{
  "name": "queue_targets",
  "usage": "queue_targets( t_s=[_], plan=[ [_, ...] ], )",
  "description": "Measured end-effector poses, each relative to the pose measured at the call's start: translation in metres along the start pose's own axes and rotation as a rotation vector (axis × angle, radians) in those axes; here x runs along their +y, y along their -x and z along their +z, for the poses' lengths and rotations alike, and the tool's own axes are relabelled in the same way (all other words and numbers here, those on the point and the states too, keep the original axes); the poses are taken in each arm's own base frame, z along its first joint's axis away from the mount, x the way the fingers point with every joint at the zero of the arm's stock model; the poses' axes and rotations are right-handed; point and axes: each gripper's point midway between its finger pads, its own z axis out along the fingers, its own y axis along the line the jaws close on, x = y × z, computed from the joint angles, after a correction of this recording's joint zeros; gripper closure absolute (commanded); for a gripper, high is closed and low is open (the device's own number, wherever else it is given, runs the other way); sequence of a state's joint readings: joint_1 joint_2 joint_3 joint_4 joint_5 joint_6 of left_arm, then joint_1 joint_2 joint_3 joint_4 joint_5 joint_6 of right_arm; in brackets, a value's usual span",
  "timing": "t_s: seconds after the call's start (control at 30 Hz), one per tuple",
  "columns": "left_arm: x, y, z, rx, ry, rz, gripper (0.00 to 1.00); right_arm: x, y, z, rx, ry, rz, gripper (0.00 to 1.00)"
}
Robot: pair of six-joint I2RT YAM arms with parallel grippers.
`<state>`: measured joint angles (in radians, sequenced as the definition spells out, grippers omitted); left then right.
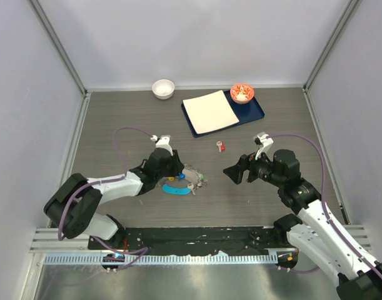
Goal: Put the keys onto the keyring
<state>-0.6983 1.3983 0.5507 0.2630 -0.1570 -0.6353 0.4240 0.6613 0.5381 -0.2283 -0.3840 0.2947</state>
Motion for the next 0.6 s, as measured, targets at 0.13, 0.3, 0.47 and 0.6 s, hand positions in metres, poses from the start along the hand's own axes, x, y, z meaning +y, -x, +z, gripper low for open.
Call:
queue_targets(
  t_s=[0.13, 0.3, 0.47, 0.6],
  plan=[
    [0.004, -0.012, 0.009, 0.041, 0.045, -0.046, 0.63, 0.001, 0.002, -0.003, -0.018, 0.001, -0.007, 0.13],
    [0.001, -0.014, 0.014, 0.044, 0.084, -0.049, 0.68, 0.001, 0.003, -0.003, -0.024, -0.001, -0.01, 0.13],
    [-0.01, -0.003, 0.015, 0.005, 0.097, -0.026, 0.67, 0.001, 0.002, -0.003, -0.022, -0.001, -0.009, 0.13],
    [-0.01, 0.003, 0.015, -0.022, 0.121, -0.007, 0.69, 0.0, 0.001, -0.003, -0.021, -0.001, -0.009, 0.13]
  ],
)
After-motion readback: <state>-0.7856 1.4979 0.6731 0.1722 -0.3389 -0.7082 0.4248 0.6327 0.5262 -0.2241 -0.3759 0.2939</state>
